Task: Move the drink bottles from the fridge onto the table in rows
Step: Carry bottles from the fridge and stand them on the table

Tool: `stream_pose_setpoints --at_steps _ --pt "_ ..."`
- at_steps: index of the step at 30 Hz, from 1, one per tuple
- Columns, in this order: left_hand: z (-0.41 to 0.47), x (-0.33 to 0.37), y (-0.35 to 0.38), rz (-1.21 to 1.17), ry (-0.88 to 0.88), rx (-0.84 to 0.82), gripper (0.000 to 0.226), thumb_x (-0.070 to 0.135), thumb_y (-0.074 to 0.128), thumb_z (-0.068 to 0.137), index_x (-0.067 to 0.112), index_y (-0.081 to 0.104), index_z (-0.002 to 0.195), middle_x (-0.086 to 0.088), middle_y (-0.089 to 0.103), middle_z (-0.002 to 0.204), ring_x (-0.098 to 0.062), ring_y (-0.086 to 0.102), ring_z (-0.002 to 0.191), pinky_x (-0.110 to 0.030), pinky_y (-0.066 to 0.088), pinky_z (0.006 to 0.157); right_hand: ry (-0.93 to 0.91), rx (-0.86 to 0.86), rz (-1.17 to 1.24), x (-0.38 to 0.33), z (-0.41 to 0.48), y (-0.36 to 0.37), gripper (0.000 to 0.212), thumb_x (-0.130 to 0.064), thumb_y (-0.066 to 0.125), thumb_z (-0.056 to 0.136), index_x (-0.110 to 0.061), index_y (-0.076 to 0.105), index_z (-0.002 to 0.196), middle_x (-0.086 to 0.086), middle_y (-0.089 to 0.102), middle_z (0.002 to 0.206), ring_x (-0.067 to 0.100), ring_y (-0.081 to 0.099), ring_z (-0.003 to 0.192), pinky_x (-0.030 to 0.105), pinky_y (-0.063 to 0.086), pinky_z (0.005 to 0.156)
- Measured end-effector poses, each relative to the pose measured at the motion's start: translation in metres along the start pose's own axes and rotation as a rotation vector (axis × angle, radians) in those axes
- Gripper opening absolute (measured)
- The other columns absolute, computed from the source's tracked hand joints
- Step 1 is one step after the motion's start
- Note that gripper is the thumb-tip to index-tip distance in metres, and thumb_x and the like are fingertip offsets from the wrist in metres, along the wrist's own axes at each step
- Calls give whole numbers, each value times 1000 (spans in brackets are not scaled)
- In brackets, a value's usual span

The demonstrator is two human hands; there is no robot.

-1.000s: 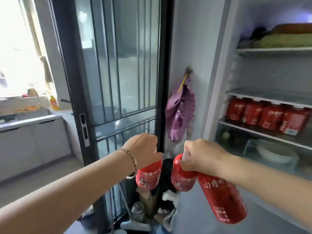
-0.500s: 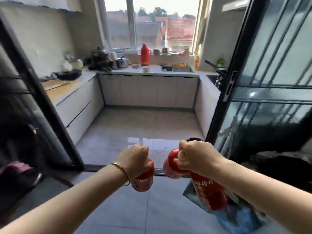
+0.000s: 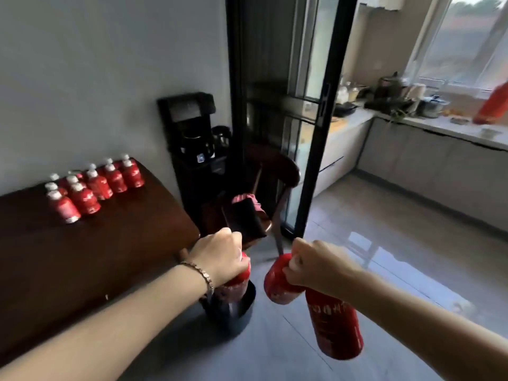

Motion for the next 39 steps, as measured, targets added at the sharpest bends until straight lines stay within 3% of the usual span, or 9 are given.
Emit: stream_pose_setpoints --at_steps 2,10,16,19,23,30,39 --pt "-5 -66 -10 -17 -96 9 23 38 52 82 16 54 87 -2 49 90 -29 58 90 -33 40 69 -63 0 31 -51 40 5 30 -46 50 84 -17 45 89 -4 49 68 24 57 70 31 44 61" --pt "-9 -281 -24 -35 -476 29 21 40 55 83 19 54 81 -1 49 91 -26 57 83 -32 42 65 -305 -11 75 -209 190 25 36 -53 52 82 -20 49 98 -3 58 78 21 58 70 27 38 59" --pt "20 -400 -18 -6 -611 47 26 43 56 84 25 43 71 4 42 83 -19 50 68 -29 35 58 -441 -50 43 -287 311 60 40 -54 51 83 -20 48 104 -5 57 81 20 58 73 27 38 61" --pt "47 -450 -17 -14 -655 39 23 43 56 85 22 48 79 5 41 86 -16 50 67 -27 37 58 -492 -99 25 -318 376 77 38 -52 51 84 -19 48 101 -3 61 84 21 60 76 28 40 62" --pt "87 -510 -15 -39 -701 -2 29 43 55 85 16 50 92 -2 47 98 -23 58 84 -28 38 63 -539 -150 -26 -359 455 95 37 -51 49 86 -18 46 103 -4 58 81 19 60 75 29 42 61" --pt "155 -599 15 -137 -686 -117 48 44 63 80 9 48 110 -7 48 116 -27 56 99 -31 41 76 -428 -139 42 -399 566 126 34 -51 50 87 -19 46 101 -7 55 78 15 53 71 28 41 62" --pt "252 -669 61 -244 -606 -174 44 34 66 81 7 47 110 -10 45 119 -27 53 105 -34 44 86 -261 -199 98 -408 662 185 28 -46 53 86 -21 46 98 -6 61 90 16 60 83 28 44 66"
Point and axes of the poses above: each hand's wrist, its own z-axis towards the middle knuckle, its own y-axis out of the palm, x = y × z, the point moved 9 cm from there along z, towards the middle knuckle
